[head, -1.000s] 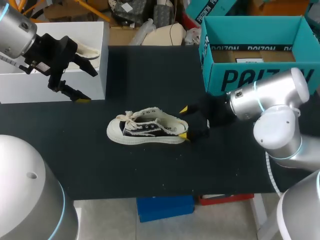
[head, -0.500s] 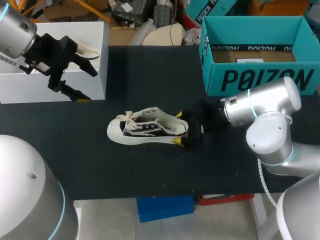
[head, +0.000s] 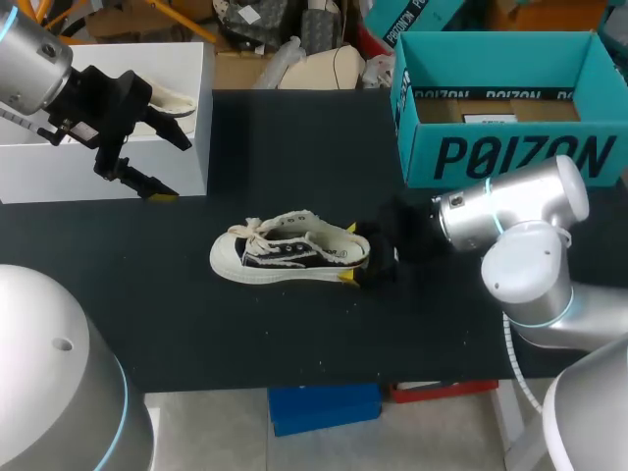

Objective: Take the shoe out of the shoebox, open the shoe tongue, remove and reinsert the insole, then place the shoe into the shoebox

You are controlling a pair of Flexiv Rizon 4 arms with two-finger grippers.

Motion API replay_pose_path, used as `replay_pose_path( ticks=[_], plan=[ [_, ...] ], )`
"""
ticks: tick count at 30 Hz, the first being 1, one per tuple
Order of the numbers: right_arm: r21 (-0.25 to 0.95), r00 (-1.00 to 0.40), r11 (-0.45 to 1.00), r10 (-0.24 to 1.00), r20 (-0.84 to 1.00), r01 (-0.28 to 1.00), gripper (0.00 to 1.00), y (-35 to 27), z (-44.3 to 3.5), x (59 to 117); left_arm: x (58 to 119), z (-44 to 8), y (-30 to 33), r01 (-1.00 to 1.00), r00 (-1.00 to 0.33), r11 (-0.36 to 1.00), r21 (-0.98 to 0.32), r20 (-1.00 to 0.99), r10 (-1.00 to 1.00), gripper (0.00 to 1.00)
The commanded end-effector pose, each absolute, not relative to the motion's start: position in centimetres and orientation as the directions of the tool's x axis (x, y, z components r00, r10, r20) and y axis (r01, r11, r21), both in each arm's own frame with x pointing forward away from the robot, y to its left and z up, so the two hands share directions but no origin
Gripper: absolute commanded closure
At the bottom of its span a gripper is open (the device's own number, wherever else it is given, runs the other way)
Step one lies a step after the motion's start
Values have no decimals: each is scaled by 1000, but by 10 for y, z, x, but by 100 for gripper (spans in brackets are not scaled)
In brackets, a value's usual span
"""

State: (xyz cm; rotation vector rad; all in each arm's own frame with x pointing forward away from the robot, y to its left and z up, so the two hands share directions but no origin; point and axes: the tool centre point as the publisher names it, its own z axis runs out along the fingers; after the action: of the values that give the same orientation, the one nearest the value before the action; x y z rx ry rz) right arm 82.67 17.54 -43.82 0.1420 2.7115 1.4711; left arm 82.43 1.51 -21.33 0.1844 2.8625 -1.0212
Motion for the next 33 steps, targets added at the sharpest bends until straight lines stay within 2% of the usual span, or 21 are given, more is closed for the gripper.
replay_pose_path(
  ticks=[1, 4, 6, 10, 14, 27, 30, 33],
  plan=[
    [837, -994, 545, 105, -1, 57, 100, 178, -443, 828, 827, -211, 10, 137, -987, 782, -608, -151, 55, 0],
    [837, -994, 545, 105, -1, 57, 100, 178, -443, 828, 835, -197, -4, 4, -990, 820, -572, -115, -76, 0],
    [837, -994, 545, 105, -1, 57, 100, 178, -443, 828, 840, -195, -12, -85, -978, 875, -476, -129, -165, 0],
    [837, -994, 545, 105, -1, 57, 100, 178, -443, 828, 841, -192, -30, -245, -959, 848, -471, -11, -283, 0],
    [837, -994, 545, 105, -1, 57, 100, 178, -443, 828, 829, -197, -46, -209, -978, 869, -449, 98, -184, 0],
    [837, -994, 545, 105, -1, 57, 100, 178, -443, 828, 829, -197, -46, -209, -978, 869, -449, 98, -184, 0],
    [837, -994, 545, 105, -1, 57, 100, 178, -443, 828, 839, -196, -61, -479, -878, 832, -279, 154, -453, 0],
    [837, -994, 545, 105, -1, 57, 100, 178, -443, 828, 848, -202, -75, -709, -700, 703, -52, 168, -694, 0]
  ],
)
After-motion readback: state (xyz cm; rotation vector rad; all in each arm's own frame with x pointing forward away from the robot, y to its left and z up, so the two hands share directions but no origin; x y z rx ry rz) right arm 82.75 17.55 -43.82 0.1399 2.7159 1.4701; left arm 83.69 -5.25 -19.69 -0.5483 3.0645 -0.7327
